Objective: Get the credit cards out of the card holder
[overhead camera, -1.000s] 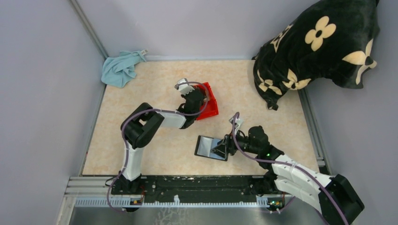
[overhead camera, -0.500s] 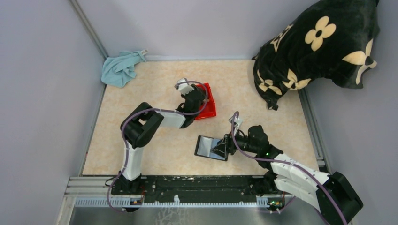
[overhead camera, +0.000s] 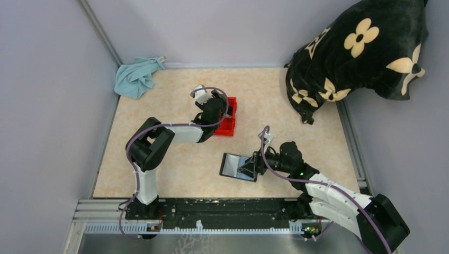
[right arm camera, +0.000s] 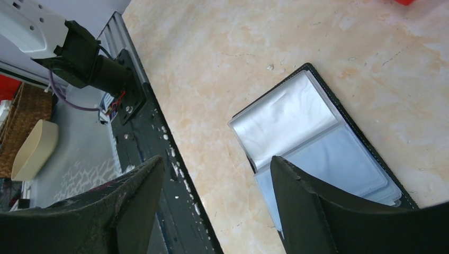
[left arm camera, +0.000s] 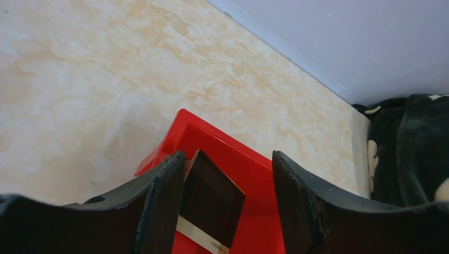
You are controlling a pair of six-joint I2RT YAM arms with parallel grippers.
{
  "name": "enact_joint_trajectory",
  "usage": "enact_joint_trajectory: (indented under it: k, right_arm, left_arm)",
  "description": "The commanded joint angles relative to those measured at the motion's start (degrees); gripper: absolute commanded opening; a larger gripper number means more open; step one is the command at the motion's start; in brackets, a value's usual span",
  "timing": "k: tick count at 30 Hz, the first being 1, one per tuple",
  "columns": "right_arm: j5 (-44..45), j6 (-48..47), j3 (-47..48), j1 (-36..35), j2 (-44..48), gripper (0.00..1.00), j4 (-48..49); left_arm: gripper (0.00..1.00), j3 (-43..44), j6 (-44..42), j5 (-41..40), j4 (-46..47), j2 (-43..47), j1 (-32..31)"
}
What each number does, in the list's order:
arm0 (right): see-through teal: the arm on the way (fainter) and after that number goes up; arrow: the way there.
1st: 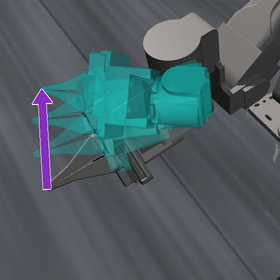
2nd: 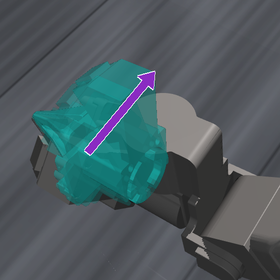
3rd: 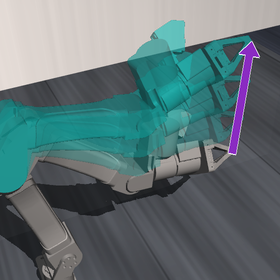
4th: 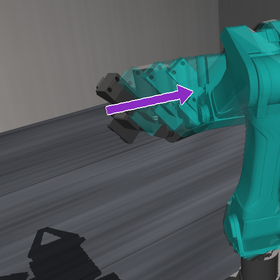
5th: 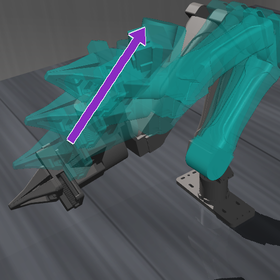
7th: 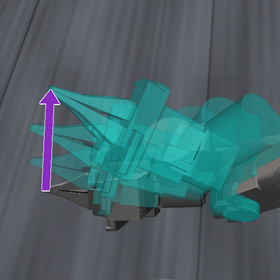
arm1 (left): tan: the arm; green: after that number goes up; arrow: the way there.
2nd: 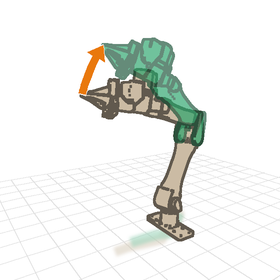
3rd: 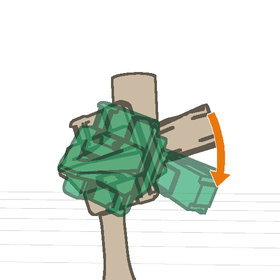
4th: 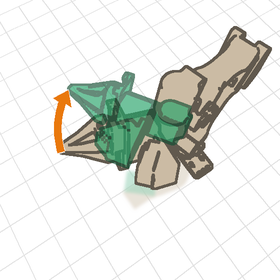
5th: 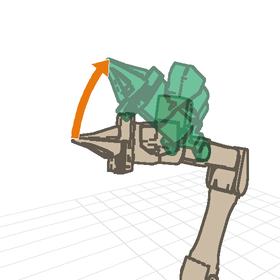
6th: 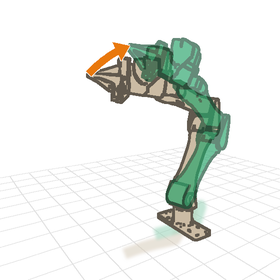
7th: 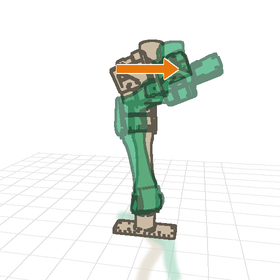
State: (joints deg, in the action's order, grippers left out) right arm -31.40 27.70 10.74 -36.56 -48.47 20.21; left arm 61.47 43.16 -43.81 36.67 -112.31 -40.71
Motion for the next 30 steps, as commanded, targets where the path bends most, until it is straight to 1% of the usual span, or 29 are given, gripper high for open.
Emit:
enact_joint_trajectory:
  k: [1, 7, 8, 9, 10, 11, 12, 13, 14, 15, 20, 23, 25, 28, 30]
  right_arm:
    - [-1.0, 0.4, -0.2, 0.5, 1.2, 0.73, 3.4]
    - [-0.2, 0.5, -0.5, 0.5, 1.8, 0.73, 3.4]
    - [-0.1, 0.6, -0.5, 0.5, 1.8, 0.73, 3.4]
    - [0.1, 0.6, -0.5, 0.5, 1.7, 0.68, 3.3]
    - [0.2, 0.7, -0.5, 0.5, 1.6, 0.59, 3.3]
    - [0.6, 0.7, -0.7, 0.5, 1.5, 0.47, 3.3]
    - [1.2, 0.8, -0.7, 0.5, 1.4, 0.28, 3.3]
    - [1.9, 1.0, -0.7, 0.5, 1.5, 0.16, 3.2]
    - [2.6, 1.0, -0.7, 0.5, 1.4, 0.05, 2.9]
    - [3.4, 0.8, -0.6, 0.5, 1.3, 0.00, 2.6]
    - [2.5, -5.5, 2.0, -0.3, -1.8, 0.00, -2.2]
    - [5.6, -6.9, 3.7, -1.8, -2.8, 0.00, -4.1]
    - [6.3, -7.6, 5.0, -2.6, -5.0, 0.00, -4.1]
    - [10.6, -9.2, 7.3, -7.0, -9.8, 0.00, -4.5]
    - [13.5, -9.4, 9.1, -12.4, -13.5, 0.00, -4.3]
  left_arm:
    - [0.68, -0.6, -2.0, 1.3, -1.2, 2.4, 0.0]
    - [0.70, -1.8, -4.9, 3.2, 0.5, 5.7, -0.2]
    - [0.70, -2.1, -6.3, 4.4, 1.1, 6.5, -0.2]
    - [0.70, -2.4, -7.4, 5.4, 1.1, 7.4, -0.3]
    - [0.71, -2.7, -8.5, 6.6, 0.7, 9.0, -0.3]
    - [0.71, -3.4, -9.3, 8.2, 0.1, 10.5, -0.3]
    - [0.71, -4.2, -9.9, 9.5, -0.6, 12.2, -0.3]
    - [0.71, -5.4, -10.7, 10.8, -1.3, 14.3, -0.3]
    - [0.71, -7.0, -11.2, 11.9, -1.9, 16.3, -0.3]
    - [0.71, -8.6, -11.5, 12.8, -2.7, 18.9, -0.3]
    - [0.72, -18.4, -10.6, 14.5, -9.2, 32.1, -0.3]
    - [0.76, -22.3, -9.8, 15.7, -16.2, 37.5, -0.3]
    - [0.79, -24.6, -8.5, 16.2, -21.4, 40.2, -0.3]
    - [0.80, -29.2, -5.7, 17.6, -25.5, 44.9, -0.2]
    - [0.81, -32.7, -4.1, 18.4, -26.1, 48.8, -0.2]
